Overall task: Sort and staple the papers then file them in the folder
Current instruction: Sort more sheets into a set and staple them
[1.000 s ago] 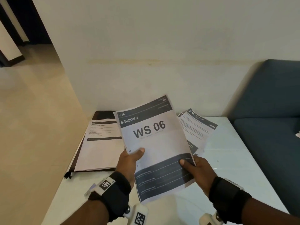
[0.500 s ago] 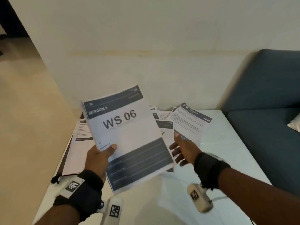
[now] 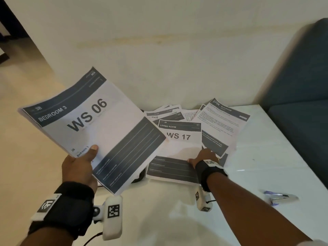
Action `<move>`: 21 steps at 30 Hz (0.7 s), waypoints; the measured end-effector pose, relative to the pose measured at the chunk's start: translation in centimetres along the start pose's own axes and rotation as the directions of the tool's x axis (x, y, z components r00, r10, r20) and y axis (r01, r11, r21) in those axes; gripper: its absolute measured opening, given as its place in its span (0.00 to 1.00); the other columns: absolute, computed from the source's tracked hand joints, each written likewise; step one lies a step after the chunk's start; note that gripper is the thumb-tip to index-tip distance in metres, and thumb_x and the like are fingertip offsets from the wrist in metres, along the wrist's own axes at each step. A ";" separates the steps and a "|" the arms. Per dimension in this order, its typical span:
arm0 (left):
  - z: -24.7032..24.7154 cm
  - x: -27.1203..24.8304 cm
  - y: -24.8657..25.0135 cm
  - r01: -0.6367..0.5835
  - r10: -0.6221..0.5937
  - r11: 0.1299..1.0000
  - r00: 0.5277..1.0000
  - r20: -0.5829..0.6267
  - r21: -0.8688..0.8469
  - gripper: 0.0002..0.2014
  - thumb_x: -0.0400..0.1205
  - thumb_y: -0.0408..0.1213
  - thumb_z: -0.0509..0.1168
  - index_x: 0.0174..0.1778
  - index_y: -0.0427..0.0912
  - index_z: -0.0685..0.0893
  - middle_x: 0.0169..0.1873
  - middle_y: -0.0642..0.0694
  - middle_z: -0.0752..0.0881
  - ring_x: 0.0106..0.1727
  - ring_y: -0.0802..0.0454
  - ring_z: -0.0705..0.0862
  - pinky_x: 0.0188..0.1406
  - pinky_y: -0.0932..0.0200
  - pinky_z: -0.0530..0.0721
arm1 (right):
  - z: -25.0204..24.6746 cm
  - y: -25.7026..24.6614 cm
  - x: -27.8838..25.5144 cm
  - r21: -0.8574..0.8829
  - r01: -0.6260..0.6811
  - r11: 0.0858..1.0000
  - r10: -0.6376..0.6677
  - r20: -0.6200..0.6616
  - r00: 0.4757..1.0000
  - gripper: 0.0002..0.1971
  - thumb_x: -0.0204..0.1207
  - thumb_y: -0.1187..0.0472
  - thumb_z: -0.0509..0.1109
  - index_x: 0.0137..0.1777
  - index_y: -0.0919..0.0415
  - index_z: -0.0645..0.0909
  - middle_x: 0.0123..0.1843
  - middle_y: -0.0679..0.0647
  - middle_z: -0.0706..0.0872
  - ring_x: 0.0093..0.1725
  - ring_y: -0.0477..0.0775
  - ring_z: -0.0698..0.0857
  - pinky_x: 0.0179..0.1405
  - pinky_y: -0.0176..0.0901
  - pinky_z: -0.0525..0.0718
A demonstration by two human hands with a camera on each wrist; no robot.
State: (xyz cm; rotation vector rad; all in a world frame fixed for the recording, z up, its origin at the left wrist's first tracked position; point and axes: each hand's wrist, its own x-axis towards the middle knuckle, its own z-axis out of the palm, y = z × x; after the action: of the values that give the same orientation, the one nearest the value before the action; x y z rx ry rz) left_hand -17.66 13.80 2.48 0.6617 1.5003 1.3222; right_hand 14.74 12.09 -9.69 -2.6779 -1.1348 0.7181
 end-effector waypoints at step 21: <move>-1.4 -4.4 4.1 -0.023 0.014 0.992 0.997 -0.074 -0.124 0.22 0.80 0.39 0.73 0.70 0.51 0.79 0.63 0.51 0.85 0.66 0.40 0.81 0.68 0.35 0.79 | -21.3 9.9 -2.9 0.195 0.080 0.978 -0.033 -0.231 0.972 0.15 0.80 0.62 0.69 0.66 0.65 0.83 0.68 0.65 0.83 0.65 0.68 0.81 0.62 0.49 0.76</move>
State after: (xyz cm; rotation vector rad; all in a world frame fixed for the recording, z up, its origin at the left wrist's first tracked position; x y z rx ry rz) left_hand -18.20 10.45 7.61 0.5539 1.4587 1.4556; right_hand 29.61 4.19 6.98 -2.4701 -1.0163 0.4744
